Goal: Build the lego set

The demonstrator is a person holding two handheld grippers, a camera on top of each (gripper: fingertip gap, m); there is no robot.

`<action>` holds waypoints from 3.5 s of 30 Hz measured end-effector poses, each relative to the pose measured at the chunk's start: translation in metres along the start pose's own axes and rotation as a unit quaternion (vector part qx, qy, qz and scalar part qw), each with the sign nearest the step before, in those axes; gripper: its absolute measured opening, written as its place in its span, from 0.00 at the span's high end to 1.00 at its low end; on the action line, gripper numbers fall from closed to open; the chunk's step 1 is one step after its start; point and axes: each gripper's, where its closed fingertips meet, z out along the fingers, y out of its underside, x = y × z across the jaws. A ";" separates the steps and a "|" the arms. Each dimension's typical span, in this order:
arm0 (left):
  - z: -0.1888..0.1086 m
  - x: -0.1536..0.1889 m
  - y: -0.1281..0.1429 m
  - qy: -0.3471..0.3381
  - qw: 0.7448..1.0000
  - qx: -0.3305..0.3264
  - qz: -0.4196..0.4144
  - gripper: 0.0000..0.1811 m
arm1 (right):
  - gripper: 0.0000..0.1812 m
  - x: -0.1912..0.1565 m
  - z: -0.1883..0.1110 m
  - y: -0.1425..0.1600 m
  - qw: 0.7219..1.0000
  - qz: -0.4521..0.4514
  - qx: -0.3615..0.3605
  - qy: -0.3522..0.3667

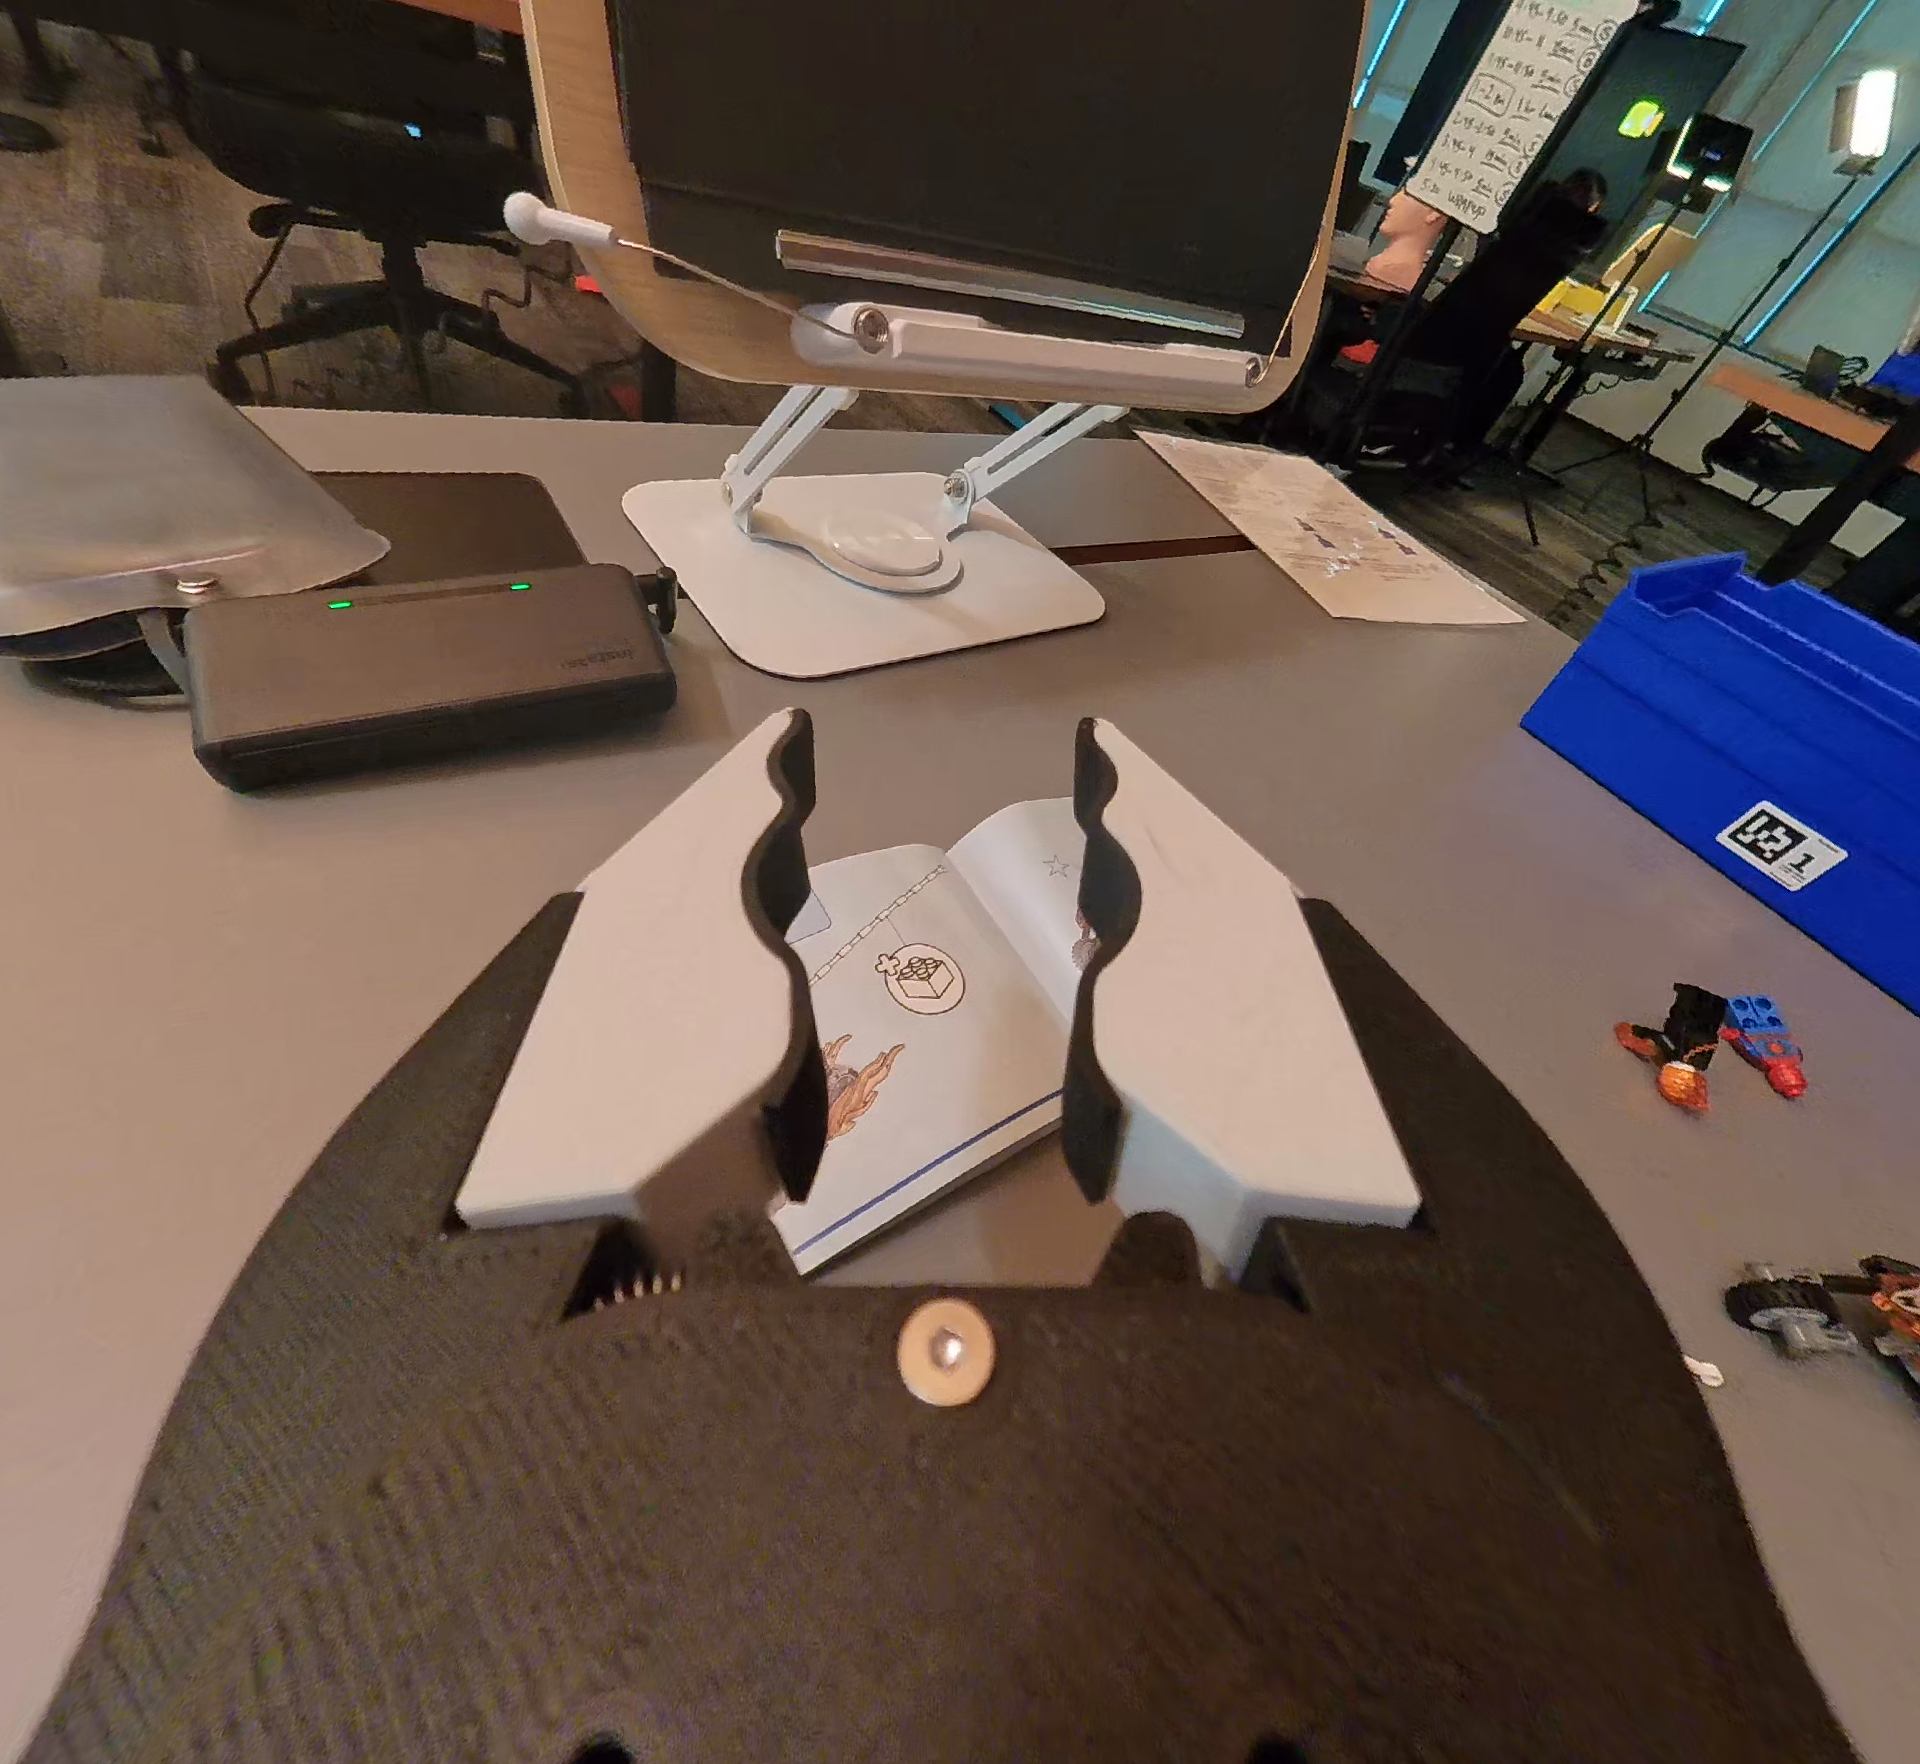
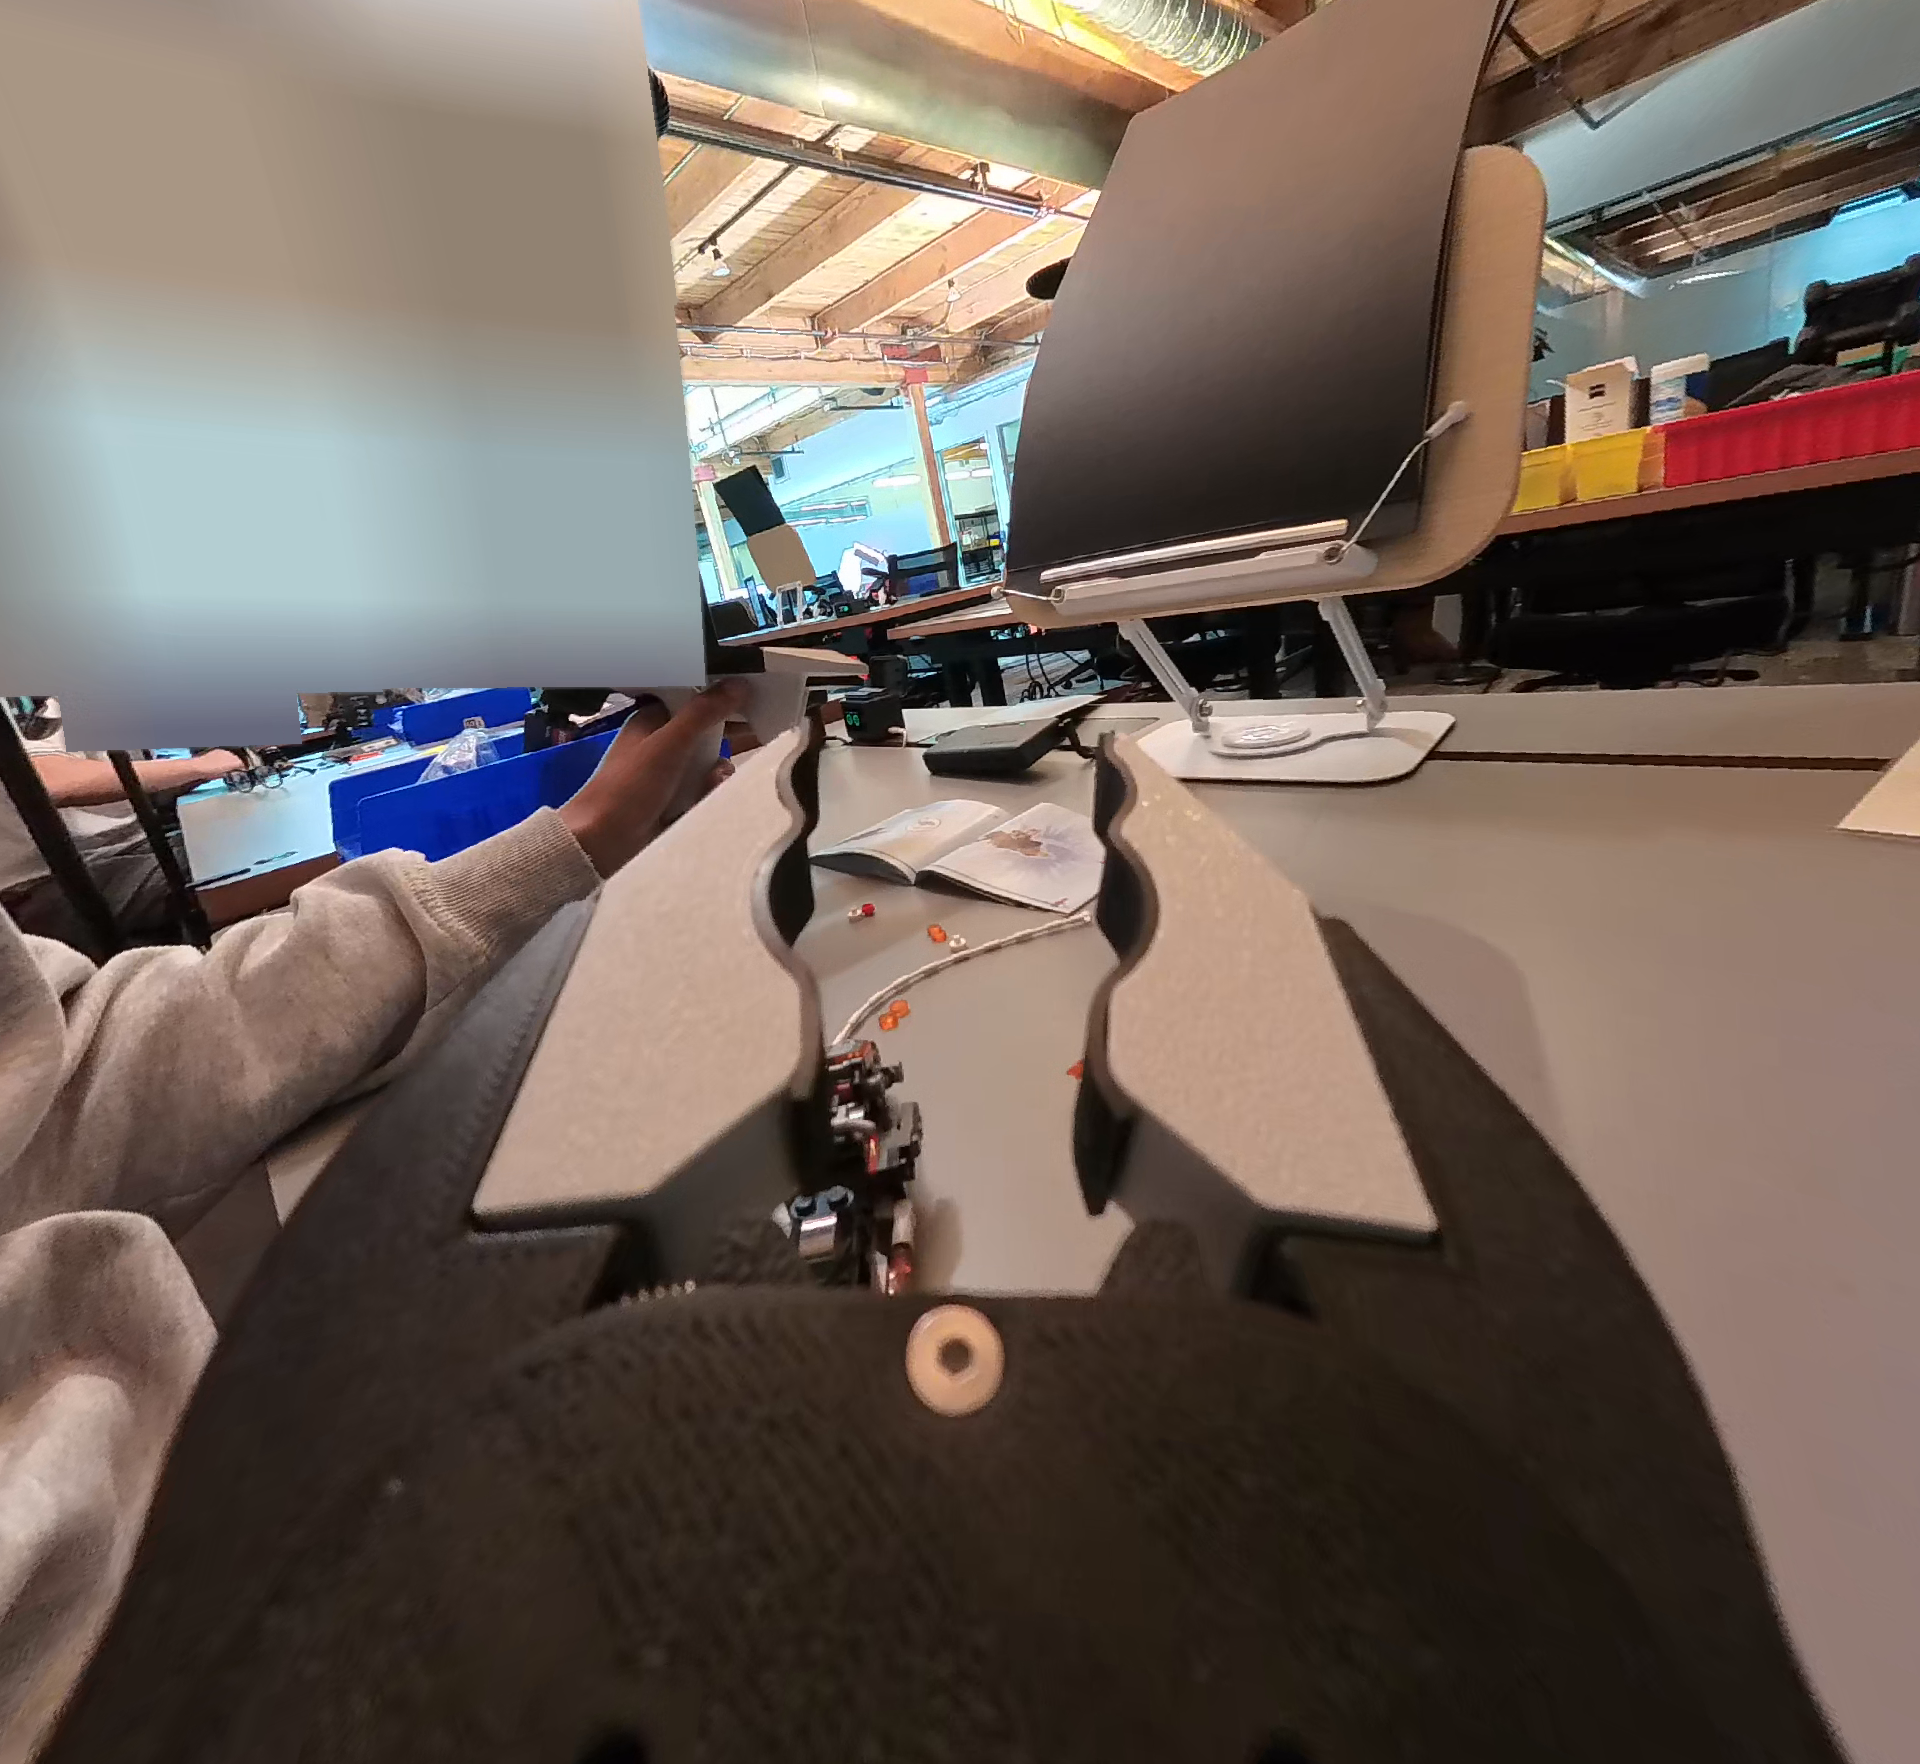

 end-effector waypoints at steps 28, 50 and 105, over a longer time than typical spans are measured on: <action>0.006 0.013 0.004 -0.017 0.997 -0.020 0.072 0.73 | 0.71 0.000 0.002 0.005 1.000 0.009 -0.009 -0.008; -0.029 0.029 -0.042 0.087 0.990 0.093 -0.056 0.73 | 0.71 0.018 0.010 0.009 0.999 -0.014 -0.028 0.039; -0.064 -0.007 -0.040 0.144 0.970 0.101 -0.168 0.73 | 0.74 0.075 0.035 0.049 0.955 -0.148 -0.177 0.187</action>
